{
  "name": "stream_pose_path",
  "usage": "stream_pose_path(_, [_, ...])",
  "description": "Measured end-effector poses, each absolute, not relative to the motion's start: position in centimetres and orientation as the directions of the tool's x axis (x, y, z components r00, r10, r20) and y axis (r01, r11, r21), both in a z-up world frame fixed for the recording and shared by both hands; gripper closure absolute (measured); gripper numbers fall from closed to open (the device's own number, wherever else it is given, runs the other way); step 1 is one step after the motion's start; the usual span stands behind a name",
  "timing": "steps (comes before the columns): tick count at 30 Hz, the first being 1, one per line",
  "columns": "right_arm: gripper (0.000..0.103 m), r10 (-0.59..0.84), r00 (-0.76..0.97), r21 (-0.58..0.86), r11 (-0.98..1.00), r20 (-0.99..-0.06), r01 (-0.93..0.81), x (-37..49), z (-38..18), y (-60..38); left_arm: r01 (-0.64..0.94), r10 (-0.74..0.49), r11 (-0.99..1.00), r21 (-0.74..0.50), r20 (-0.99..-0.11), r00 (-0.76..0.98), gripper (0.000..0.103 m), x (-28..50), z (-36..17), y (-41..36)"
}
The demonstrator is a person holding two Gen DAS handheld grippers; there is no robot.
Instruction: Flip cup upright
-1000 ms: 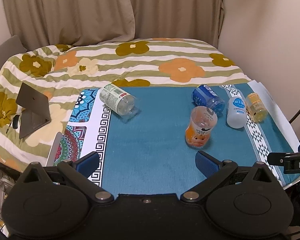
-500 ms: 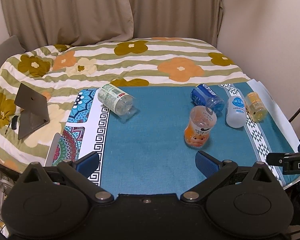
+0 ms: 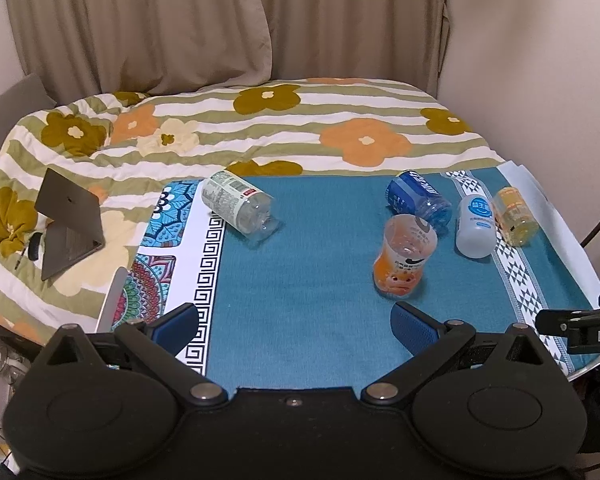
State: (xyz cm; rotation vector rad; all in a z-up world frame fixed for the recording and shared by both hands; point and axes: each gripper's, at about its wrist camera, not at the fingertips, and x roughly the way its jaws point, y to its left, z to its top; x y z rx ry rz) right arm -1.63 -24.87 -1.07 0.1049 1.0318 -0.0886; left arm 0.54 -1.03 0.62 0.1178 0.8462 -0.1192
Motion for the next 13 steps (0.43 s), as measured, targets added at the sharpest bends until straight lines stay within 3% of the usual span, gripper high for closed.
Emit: stream_pose_path(13, [0.0, -0.024, 0.512, 0.043, 0.992, -0.859, 0.12, -1.48, -1.14, -24.81, 0.139, -0.034, 0.986, 0.086, -0.725, 0.688, 0.0, 0.35, 0.74, -0.88])
